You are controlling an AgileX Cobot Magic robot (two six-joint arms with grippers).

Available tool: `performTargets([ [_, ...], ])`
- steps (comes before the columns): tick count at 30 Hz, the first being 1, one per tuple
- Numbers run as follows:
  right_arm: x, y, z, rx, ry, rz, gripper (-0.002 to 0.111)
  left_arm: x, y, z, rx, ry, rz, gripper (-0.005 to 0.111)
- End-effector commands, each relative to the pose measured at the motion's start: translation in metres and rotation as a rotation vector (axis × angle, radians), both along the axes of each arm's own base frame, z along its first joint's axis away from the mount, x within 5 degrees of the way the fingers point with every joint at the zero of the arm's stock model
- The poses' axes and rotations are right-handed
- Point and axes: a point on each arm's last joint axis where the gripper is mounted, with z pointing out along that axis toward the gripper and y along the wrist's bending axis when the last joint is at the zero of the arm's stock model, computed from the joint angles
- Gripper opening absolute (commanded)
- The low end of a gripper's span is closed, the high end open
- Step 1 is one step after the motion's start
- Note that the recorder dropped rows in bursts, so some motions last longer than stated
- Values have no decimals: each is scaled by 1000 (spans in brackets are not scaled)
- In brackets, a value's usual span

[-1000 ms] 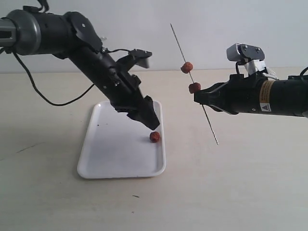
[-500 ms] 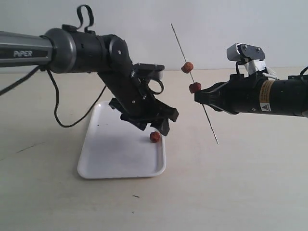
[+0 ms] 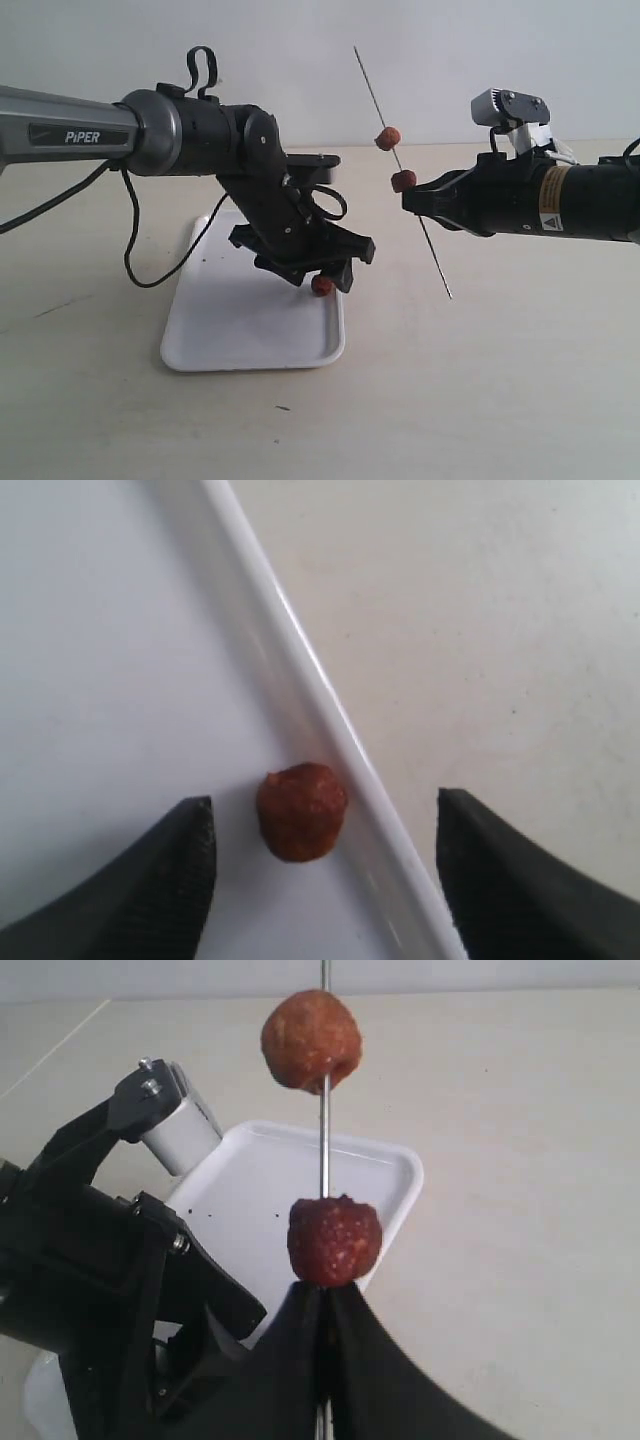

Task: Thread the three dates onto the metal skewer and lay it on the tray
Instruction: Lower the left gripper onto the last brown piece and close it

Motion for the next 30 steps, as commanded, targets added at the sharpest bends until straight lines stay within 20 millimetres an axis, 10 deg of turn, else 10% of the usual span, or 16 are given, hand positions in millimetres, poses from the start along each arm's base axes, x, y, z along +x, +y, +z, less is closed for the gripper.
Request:
performTargets([
  [1,-1,-1,4,9,-17,0,0,4,0,3,1,-34,47,62],
  [30,-2,-1,4,1,-19,15,0,2,2,-19,38,33,61,32],
])
